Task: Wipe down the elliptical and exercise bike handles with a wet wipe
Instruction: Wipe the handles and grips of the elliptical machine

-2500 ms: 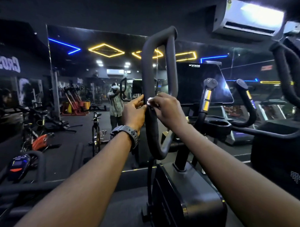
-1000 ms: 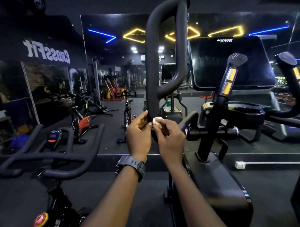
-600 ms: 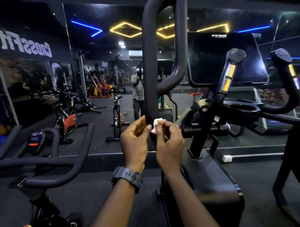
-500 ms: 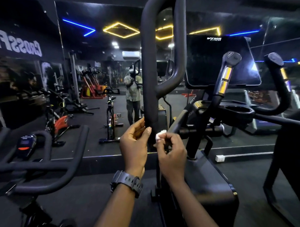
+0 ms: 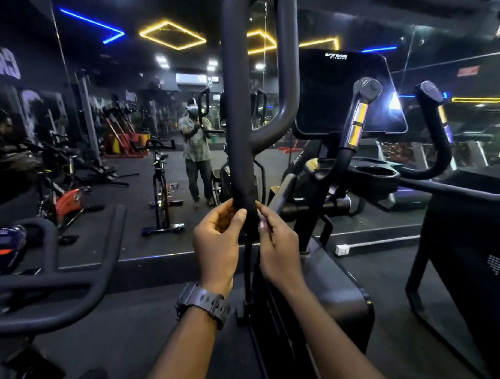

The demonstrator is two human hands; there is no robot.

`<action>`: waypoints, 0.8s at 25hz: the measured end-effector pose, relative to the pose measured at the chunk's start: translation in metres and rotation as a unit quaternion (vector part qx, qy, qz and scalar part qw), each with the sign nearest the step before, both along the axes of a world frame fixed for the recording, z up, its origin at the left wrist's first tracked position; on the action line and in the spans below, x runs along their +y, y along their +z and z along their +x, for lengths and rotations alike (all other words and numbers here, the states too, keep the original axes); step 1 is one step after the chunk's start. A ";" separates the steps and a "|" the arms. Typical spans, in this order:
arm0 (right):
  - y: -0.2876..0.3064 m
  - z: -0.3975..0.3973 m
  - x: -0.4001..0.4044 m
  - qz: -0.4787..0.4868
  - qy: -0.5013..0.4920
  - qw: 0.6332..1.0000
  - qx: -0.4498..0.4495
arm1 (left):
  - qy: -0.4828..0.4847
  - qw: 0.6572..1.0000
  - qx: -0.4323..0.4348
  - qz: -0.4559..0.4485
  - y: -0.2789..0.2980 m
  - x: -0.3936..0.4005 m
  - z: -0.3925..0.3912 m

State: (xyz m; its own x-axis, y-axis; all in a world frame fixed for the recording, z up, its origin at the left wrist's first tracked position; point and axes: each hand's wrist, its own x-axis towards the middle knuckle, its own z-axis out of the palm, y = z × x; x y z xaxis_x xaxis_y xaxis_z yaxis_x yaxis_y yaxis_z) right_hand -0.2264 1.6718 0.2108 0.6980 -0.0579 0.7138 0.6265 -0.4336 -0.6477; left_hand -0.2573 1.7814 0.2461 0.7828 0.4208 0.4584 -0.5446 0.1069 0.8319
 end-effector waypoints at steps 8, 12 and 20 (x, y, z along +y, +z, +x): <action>-0.013 0.018 -0.019 -0.058 0.053 0.997 0.006 | -0.045 0.998 0.031 0.011 -0.019 -0.013 0.002; -0.026 0.033 -0.030 -0.100 0.047 0.994 0.010 | -0.065 0.994 0.062 0.055 -0.027 -0.021 0.008; -0.024 0.053 -0.044 -0.141 0.042 0.989 0.032 | 0.111 0.974 0.057 0.190 -0.036 -0.026 0.015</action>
State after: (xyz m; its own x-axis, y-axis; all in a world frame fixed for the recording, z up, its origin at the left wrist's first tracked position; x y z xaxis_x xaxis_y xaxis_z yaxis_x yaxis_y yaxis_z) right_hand -0.1735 1.6281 0.1872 0.7365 0.1984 0.6467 0.6295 -0.5509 -0.5479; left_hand -0.2424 1.7551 0.2102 0.7467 0.4015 0.5303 -0.4219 -0.3306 0.8442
